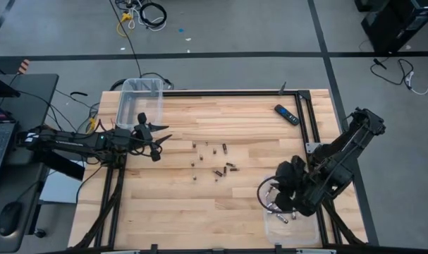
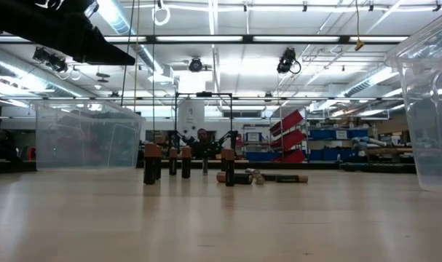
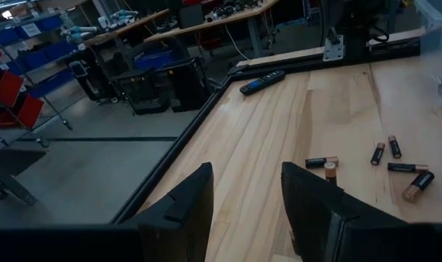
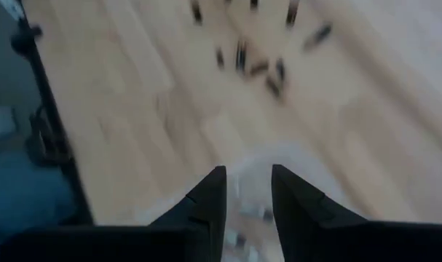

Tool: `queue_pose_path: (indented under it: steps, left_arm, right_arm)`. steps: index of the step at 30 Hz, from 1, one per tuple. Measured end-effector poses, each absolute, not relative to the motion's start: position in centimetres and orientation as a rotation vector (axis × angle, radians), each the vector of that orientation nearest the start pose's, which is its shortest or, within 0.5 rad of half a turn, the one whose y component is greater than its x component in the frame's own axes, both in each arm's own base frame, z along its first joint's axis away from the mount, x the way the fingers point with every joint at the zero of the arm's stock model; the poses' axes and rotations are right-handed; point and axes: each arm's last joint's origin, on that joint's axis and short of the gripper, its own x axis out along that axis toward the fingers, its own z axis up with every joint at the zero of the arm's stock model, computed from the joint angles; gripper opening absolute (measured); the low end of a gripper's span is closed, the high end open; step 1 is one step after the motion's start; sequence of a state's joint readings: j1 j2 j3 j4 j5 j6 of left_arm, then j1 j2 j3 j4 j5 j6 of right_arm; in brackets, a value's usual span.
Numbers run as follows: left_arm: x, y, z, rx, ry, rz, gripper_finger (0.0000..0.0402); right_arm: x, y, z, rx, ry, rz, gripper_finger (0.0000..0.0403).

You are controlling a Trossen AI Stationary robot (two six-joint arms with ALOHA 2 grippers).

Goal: Sort batteries
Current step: Put the black and copper battery into the top transparent bin

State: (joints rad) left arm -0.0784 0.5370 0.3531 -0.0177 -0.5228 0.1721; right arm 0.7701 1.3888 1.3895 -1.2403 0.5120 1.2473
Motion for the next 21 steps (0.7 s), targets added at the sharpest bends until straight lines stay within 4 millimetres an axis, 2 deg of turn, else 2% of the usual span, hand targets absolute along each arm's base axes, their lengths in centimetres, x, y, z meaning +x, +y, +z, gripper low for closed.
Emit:
queue_pose_path:
  steps: [5,11,16,21]
  left_arm:
    - [13.7,0.4,23.4,0.201,0.227,0.428,0.0161]
    - [13.7,0.4,23.4,0.150,0.218,0.433,0.0161]
    - [13.8,0.4,23.2,0.122,0.224,0.435,0.0161]
    - [14.0,0.3,23.0,0.097,0.232,0.435,0.0161]
  right_arm:
    - [21.0,14.4,33.9,0.275,0.843,-0.389,0.0094]
    - [24.8,11.5,34.3,0.087,0.777,-0.331,0.0094]
    - [28.9,9.7,32.9,0.004,0.791,-0.247,0.0094]
    - [32.7,9.1,30.2,-0.044,0.817,-0.163,0.0097]
